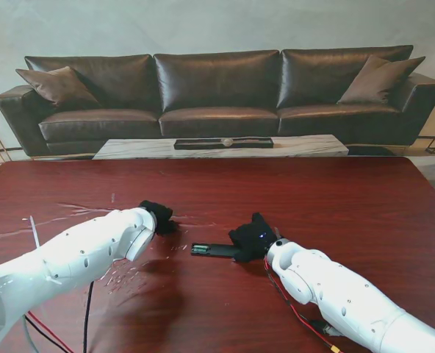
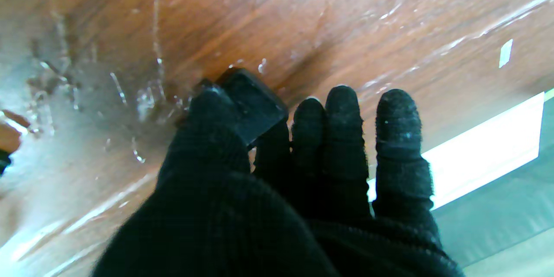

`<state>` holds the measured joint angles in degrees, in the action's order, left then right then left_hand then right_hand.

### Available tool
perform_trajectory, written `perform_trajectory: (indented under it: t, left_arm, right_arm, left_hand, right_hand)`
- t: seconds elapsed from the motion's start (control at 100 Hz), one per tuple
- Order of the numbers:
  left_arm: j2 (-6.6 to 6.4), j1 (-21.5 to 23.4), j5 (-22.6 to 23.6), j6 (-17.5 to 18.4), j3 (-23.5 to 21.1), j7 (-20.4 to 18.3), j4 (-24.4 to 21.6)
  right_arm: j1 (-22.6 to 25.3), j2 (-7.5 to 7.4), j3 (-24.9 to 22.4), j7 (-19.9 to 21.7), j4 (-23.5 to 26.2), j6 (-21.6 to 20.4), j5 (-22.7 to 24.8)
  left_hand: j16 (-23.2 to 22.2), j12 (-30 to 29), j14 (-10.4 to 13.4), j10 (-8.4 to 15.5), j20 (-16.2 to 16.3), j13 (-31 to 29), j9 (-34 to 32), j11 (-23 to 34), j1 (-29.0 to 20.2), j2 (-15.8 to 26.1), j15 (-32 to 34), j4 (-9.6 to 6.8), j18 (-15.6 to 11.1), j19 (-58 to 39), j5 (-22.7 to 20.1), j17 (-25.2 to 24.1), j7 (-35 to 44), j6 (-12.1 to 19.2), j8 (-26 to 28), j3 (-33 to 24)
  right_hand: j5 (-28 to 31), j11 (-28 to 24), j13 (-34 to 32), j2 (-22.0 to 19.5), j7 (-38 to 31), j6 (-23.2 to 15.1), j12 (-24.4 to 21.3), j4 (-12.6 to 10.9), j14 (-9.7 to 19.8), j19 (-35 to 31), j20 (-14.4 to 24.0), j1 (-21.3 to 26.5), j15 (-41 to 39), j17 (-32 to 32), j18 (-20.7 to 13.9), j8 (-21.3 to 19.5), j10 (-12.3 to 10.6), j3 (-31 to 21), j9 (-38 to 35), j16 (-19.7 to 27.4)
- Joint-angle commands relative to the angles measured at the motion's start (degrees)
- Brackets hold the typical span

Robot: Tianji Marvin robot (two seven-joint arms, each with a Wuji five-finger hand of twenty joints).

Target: Install the batteries into the remote control and close the cover

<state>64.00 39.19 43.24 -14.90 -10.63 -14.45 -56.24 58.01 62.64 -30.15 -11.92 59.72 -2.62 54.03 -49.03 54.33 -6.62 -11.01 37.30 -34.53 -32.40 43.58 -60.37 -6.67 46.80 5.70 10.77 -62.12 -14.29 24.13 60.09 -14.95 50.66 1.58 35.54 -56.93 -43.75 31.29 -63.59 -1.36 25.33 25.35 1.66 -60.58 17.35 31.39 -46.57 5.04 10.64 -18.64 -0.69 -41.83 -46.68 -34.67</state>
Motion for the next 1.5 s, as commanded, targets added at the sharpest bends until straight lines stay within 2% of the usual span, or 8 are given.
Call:
perform_trajectory:
  t: [0.0,0.15,0.31,0.44,0.57,0.9,1.15,1.49]
  left_arm:
    - [-0.13,1.3,-0.26,0.56,0.96,-0.85,1.27]
    - [-0.35,1.15,0.08,1.3,1.18,-0.97,0.98]
    - [-0.46,3.23,2.3,2.54,-2.27,2.73,0.68]
    - [-1.05,4.86,4.26,3.6,-5.46,3.99,-1.18]
    - [-1.37,6.11,6.34,4.99,-8.07,5.76,-2.61]
    - [-1.54,7.49,8.02,7.28,-11.61,6.64,-5.87]
    - [-1.74,8.46,8.5,8.32,-12.99,4.8,-9.93]
    - [0.92,4.84,2.85,8.21,-6.35,4.44,-7.23]
  right_arm:
    - [1.04,-0.62,0.44,0.62,-1.12,0.1,0.42]
    - [1.03,-0.64,0.43,0.63,-1.12,0.16,0.48]
    - [1.03,-0.67,0.42,0.62,-1.13,0.24,0.57]
    - [1.04,-0.68,0.42,0.66,-1.11,0.29,0.58]
    - [1.04,-0.68,0.43,0.62,-1.1,0.33,0.62]
    - [1.08,-0.68,0.39,0.6,-1.15,0.47,0.62]
    - [1.12,-0.66,0.22,0.44,-1.18,0.29,0.59]
    - [1.32,-0.73,-0.22,0.2,-1.05,-0.02,0.8]
  left_hand:
    - [-0.44,1.73,1.5,1.79,1.3,-2.07,-3.07,1.62,-5.57,-4.31,1.59,-3.81,1.76,-1.82,-1.34,1.28,7.69,6.57,2.16,-1.58]
    - [1.56,-0.02,0.6,1.48,0.63,-6.18,-6.79,-1.31,-5.75,-5.36,0.12,-3.92,2.32,-3.18,-2.6,5.87,10.29,7.44,-0.5,-1.5]
    - [5.52,-5.33,-0.35,2.37,-2.48,-14.79,-16.32,-6.86,-7.73,-7.24,-2.45,-3.66,3.06,-5.38,-5.5,13.72,9.18,10.05,-2.03,-2.13]
    - [6.28,-11.85,-1.06,0.29,-3.78,-18.99,-20.42,-8.19,-9.48,-5.03,-3.4,-3.56,3.94,-6.94,-12.69,17.3,-0.81,8.65,-7.32,-3.44]
    - [5.97,-14.8,-1.19,0.16,-3.93,-21.79,-23.53,-7.58,-10.61,-4.55,-2.74,-3.53,4.25,-8.36,-17.28,20.01,-3.73,8.97,-9.96,-3.87]
    - [5.43,-15.6,-1.86,-0.81,-3.67,-23.87,-25.98,-7.19,-11.59,-4.07,-1.87,-3.23,5.17,-9.41,-19.8,21.59,-4.49,6.75,-11.76,-4.46]
    - [5.41,-15.78,-2.21,-1.19,-3.59,-24.31,-26.33,-7.27,-11.7,-4.12,-1.81,-3.21,5.5,-9.78,-20.04,22.31,-5.02,5.8,-12.27,-3.98]
    - [5.58,-16.01,-2.65,-1.73,-3.79,-24.25,-26.18,-7.41,-12.68,-3.1,-1.98,-3.55,6.07,-9.93,-20.39,22.61,-6.71,5.55,-13.08,-3.6]
  right_hand:
    - [3.26,2.73,0.76,-6.05,-5.36,-10.28,-1.72,-6.01,0.69,-0.12,0.66,8.62,0.23,-1.25,1.44,-2.38,-0.16,-5.19,0.38,0.16]
    - [3.26,2.81,0.75,-6.16,-5.35,-10.32,-1.75,-6.05,0.65,-0.12,0.66,8.63,0.35,-1.27,1.45,-2.34,-0.19,-5.05,0.42,0.22]
    - [3.22,2.85,0.77,-6.19,-5.32,-10.3,-1.75,-6.09,0.66,-0.09,0.64,8.68,0.49,-1.33,1.43,-2.29,-0.13,-4.96,0.45,0.29]
    - [3.05,2.88,0.87,-6.39,-5.3,-10.31,-1.74,-6.13,0.6,-0.05,0.62,8.71,0.53,-1.39,1.41,-2.25,-0.09,-4.89,0.67,0.3]
    - [2.99,2.88,0.96,-6.41,-5.32,-10.34,-1.73,-6.16,0.59,-0.04,0.61,8.77,0.55,-1.43,1.41,-2.24,-0.1,-4.85,0.75,0.3]
    - [2.91,2.9,1.07,-6.59,-5.35,-10.35,-1.78,-6.21,0.58,0.01,0.58,8.81,0.57,-1.52,1.4,-2.13,-0.11,-4.7,0.88,0.32]
    - [2.86,2.86,1.08,-6.75,-5.34,-10.42,-1.78,-6.23,0.55,0.0,0.57,8.79,0.56,-1.55,1.43,-2.07,-0.1,-4.51,0.87,0.33]
    - [2.86,2.85,0.94,-6.92,-5.36,-10.38,-1.77,-6.3,0.55,-0.01,0.56,8.87,0.49,-1.55,1.46,-2.05,-0.04,-4.33,0.82,0.32]
